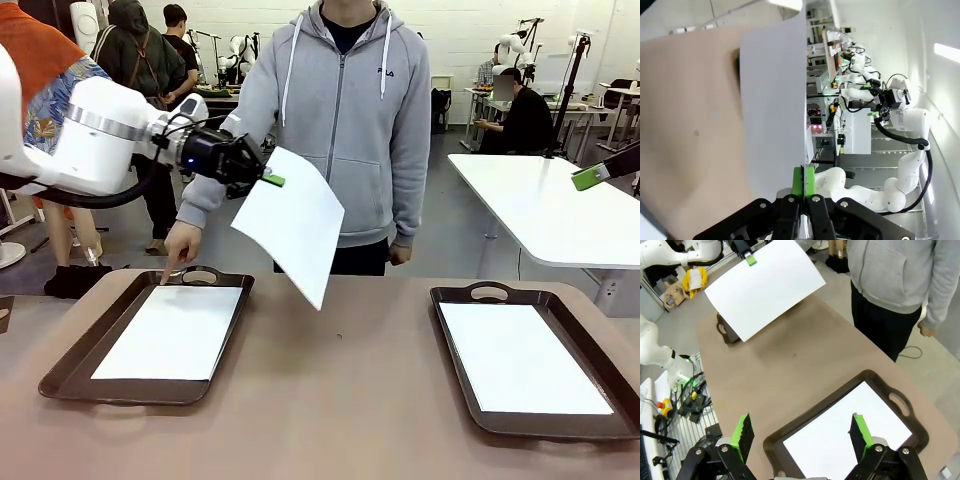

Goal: Sort the A4 documents.
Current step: Place the A4 Paper in the designated Handle tray.

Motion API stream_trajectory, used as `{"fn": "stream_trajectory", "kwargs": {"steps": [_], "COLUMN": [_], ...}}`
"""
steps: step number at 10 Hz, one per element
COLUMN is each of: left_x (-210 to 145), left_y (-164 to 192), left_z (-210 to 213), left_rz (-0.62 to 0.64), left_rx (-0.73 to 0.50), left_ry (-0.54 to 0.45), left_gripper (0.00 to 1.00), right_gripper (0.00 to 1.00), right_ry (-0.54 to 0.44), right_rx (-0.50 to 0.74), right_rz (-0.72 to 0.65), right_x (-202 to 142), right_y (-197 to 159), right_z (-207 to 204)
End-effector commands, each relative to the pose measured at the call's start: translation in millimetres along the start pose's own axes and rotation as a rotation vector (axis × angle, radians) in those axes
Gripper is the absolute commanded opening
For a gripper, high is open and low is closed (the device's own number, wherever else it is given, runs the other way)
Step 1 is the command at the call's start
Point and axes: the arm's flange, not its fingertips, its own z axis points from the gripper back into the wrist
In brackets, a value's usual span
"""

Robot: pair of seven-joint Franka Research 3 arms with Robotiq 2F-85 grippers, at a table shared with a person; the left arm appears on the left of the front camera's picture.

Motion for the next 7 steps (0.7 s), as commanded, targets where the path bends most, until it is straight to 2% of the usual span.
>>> {"fn": "stream_trajectory", "kwargs": {"steps": [1,2,4,7], "left_x": [-25.1,-36.8,-48.9,-60.0], "left_y": [15.2,22.4,33.6,58.5], "left_z": [25.1,45.0,68.8,87.6], "left_rz": [0.017,0.006,0.031,0.122], "left_rx": [0.037,0.015,0.056,0.130], "left_ry": [0.030,0.060,0.057,0.015], "left_gripper": [0.01,0.01,0.01,0.01], "right_gripper": [1.00,1.00,1.00,1.00], "right_ry": [0.003,0.003,0.003,0.003], "right_rx": [0.005,0.005,0.005,0.005], "right_rz": [-0.001,-0.001,-0.001,-0.001], "right_x": [-0.5,-0.5,-0.5,-0.5], "right_y": [1.0,1.0,1.0,1.0], "right_z": [-1.4,-1.4,-1.4,-1.4]}}
